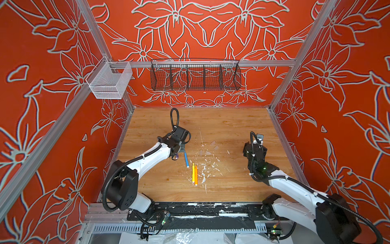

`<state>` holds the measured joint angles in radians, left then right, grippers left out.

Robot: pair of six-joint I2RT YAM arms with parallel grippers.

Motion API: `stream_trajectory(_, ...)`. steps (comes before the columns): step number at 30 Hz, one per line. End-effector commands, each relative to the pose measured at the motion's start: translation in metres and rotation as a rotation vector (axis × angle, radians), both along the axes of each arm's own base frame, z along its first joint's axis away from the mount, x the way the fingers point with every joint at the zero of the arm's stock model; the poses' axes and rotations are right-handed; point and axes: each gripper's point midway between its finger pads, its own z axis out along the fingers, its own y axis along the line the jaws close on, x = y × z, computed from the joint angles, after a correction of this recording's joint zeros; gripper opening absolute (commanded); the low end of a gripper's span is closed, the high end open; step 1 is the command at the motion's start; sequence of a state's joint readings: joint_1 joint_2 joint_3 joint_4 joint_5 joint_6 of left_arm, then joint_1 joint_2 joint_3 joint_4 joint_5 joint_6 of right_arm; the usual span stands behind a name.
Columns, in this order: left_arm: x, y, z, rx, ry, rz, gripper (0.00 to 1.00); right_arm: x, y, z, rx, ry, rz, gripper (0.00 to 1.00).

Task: Insert the pens into the pen caps
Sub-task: 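Move the open left gripper over the purple marker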

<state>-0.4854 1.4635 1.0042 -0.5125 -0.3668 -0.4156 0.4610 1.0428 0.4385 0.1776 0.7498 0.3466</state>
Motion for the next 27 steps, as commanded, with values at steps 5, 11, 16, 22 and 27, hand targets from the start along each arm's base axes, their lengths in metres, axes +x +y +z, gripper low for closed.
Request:
stream_trajectory(5,-0.011,-0.013,-0.024,-0.053,0.060,-0.044,0.37,0.001,0.002,0.009,0.020,-0.033,0.008,0.71)
stream_trajectory(11,-0.004,-0.012,-0.049,-0.005,0.126,-0.012,0.37,0.001,0.002,0.009,0.021,-0.033,0.009,0.71)
stream_trajectory(16,0.001,-0.006,-0.068,0.058,0.179,0.029,0.37,0.000,0.001,0.009,0.022,-0.034,0.010,0.71)
stream_trajectory(22,-0.001,-0.001,-0.082,0.086,0.215,0.064,0.36,0.000,0.002,0.010,0.024,-0.036,0.011,0.71)
stream_trajectory(27,-0.001,0.004,-0.086,0.097,0.229,0.090,0.36,0.000,0.002,0.010,0.025,-0.036,0.012,0.71)
